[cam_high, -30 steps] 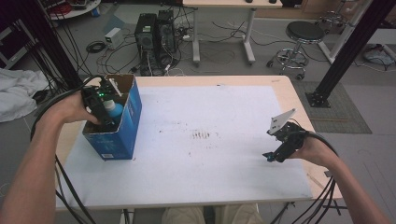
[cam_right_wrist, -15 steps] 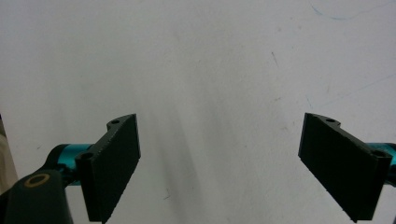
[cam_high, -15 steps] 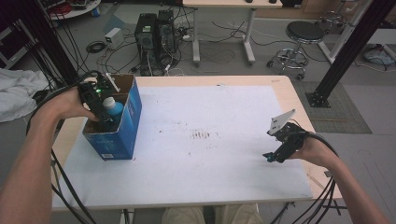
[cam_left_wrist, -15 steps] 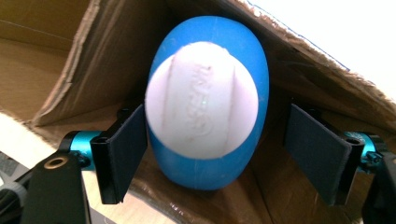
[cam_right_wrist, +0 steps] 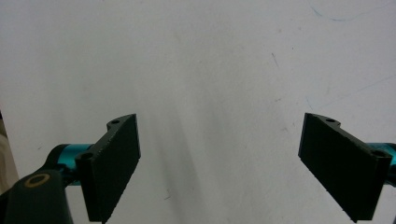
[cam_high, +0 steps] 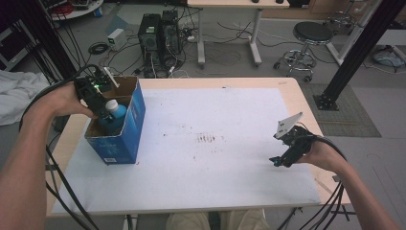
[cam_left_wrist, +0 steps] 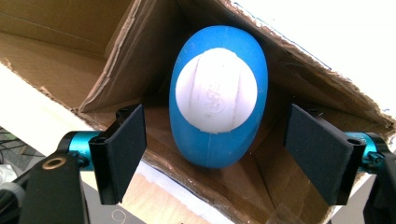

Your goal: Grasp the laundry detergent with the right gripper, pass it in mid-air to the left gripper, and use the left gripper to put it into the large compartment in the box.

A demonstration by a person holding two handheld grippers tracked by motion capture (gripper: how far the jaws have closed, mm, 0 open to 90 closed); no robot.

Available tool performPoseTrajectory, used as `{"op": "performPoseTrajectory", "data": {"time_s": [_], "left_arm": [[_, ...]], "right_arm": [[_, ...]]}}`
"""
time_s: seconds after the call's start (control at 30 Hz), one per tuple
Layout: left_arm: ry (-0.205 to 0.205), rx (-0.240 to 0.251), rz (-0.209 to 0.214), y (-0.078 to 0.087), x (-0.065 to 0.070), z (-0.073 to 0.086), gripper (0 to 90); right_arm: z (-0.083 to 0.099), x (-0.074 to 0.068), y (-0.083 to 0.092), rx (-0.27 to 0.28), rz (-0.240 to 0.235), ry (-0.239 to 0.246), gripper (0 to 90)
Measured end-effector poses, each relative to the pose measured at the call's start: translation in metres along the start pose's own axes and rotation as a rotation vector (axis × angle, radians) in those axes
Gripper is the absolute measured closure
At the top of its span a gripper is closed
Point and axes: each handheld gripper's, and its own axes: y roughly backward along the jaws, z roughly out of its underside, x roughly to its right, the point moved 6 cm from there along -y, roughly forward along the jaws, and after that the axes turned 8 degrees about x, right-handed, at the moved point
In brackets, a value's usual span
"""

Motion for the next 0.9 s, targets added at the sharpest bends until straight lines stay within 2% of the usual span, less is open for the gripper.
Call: {"op": "performPoseTrajectory", "data": {"time_s": [0.3,0.47,0.7,0.9], "left_arm": [[-0.026,0.019,-0.025,0.018,0.001,-0.014,21.5],[-0.062,0.043,-0.049,0.032,0.006,-0.03,21.5],[-0.143,0.08,-0.059,0.043,0.028,-0.06,21.4],[-0.208,0.118,-0.065,0.046,0.051,-0.089,16.3]], "right_arm": [[0.0,0.0,0.0,-0.004,0.001,-0.001,11.9],[-0.001,0.001,0.001,-0.003,0.002,0.001,12.0],[0.0,0.0,-0.001,-0.008,0.003,0.004,11.9],[0.0,-0.001,-0.002,-0.008,0.003,0.004,12.0]]}}
